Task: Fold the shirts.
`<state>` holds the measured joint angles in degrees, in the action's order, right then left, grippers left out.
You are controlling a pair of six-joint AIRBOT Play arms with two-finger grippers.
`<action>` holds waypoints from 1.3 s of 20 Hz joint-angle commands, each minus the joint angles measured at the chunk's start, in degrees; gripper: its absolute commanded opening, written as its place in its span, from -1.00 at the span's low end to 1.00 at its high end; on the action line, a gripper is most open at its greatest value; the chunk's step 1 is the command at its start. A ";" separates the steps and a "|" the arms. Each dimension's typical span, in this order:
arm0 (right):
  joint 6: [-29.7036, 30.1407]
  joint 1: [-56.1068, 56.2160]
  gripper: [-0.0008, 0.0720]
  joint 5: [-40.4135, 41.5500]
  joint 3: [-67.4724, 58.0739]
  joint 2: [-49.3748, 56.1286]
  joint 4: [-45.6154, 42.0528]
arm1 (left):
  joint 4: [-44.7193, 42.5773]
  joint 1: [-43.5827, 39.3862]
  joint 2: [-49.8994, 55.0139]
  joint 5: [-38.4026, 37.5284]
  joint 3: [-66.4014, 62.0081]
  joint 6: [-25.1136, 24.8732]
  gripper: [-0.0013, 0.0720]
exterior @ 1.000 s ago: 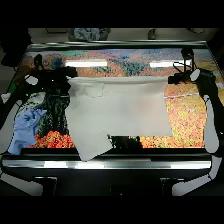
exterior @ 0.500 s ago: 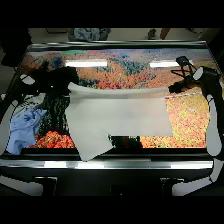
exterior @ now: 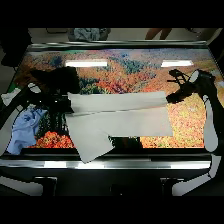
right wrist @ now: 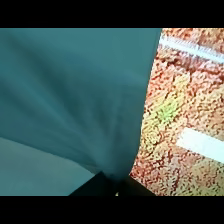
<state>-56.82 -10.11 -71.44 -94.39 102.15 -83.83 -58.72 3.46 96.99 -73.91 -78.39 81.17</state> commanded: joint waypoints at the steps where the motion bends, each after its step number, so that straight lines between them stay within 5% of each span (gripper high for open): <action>1: -0.98 -0.22 0.47 -3.23 -0.61 -0.42 -0.02 | 0.24 0.72 -0.09 -2.80 -0.87 1.79 0.26; 2: -0.70 -0.70 0.70 -5.97 -1.57 -1.18 -0.11 | 0.22 1.70 -0.20 -5.03 -2.43 1.77 0.34; 8: -0.13 -12.55 0.67 -23.71 -0.81 -6.54 2.23 | 0.11 7.96 -9.42 -10.03 2.49 -0.96 0.33; 15: 1.38 -14.51 0.68 -20.92 13.11 -10.36 2.86 | 3.67 7.76 -24.52 0.24 39.89 -7.91 0.33; 26: 1.64 -14.51 0.87 -16.85 22.56 -13.11 3.23 | 12.07 -3.91 -25.00 15.17 48.06 -3.50 0.27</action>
<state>-55.46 -24.60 -90.08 -76.38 90.19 -80.99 -46.83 2.81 71.53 -64.58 -31.40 75.55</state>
